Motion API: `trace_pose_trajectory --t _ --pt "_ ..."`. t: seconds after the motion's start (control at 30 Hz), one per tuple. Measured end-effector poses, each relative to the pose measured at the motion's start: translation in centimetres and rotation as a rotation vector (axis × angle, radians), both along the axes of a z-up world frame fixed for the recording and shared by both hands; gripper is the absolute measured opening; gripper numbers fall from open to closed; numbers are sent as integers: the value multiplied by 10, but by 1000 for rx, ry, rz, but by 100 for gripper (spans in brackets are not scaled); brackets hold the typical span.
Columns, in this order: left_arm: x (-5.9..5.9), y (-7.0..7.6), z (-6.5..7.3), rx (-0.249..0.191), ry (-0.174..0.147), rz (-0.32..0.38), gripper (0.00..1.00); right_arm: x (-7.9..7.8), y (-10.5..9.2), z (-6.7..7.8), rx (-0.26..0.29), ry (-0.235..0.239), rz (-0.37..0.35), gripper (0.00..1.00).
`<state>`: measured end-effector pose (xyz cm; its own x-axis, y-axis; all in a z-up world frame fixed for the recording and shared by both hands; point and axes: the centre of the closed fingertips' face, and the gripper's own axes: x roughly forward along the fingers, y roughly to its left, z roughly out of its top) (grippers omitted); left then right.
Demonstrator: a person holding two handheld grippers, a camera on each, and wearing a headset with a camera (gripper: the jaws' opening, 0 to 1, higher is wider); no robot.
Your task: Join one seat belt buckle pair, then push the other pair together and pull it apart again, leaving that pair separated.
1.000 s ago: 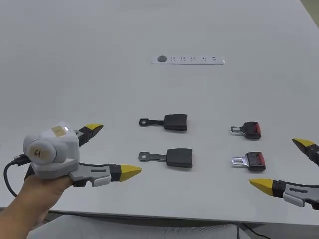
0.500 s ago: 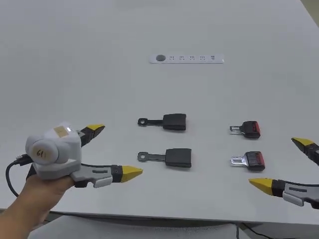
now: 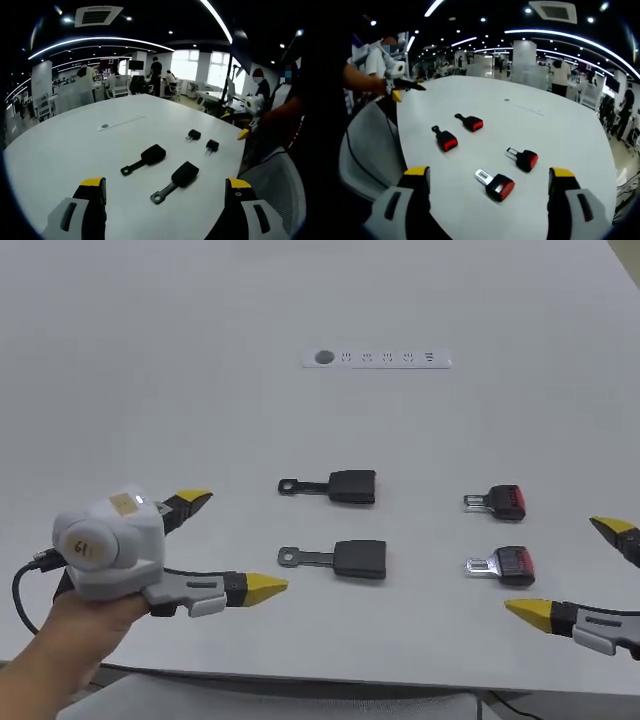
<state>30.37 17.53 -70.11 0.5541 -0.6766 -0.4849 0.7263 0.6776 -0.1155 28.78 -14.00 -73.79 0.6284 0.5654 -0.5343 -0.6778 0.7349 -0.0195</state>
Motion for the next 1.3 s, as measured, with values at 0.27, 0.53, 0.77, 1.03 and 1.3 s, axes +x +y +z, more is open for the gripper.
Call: trace_pose_trajectory --t 0.27,0.53,0.77,1.03,1.3 --pt "0 -1 -1 2 5 -4 100 0 0 -1 -1 5 4 100" --pt "1 0 -2 5 5 -5 100 2 0 -1 3 4 6 99" --pt "3 -1 -2 4 7 -8 100 3 0 -2 4 7 6 99" --pt "6 -3 -5 13 13 -23 100 4 0 -3 3 13 14 99" --pt "11 -9 -8 32 16 -44 100 6 -1 -5 -3 23 29 98"
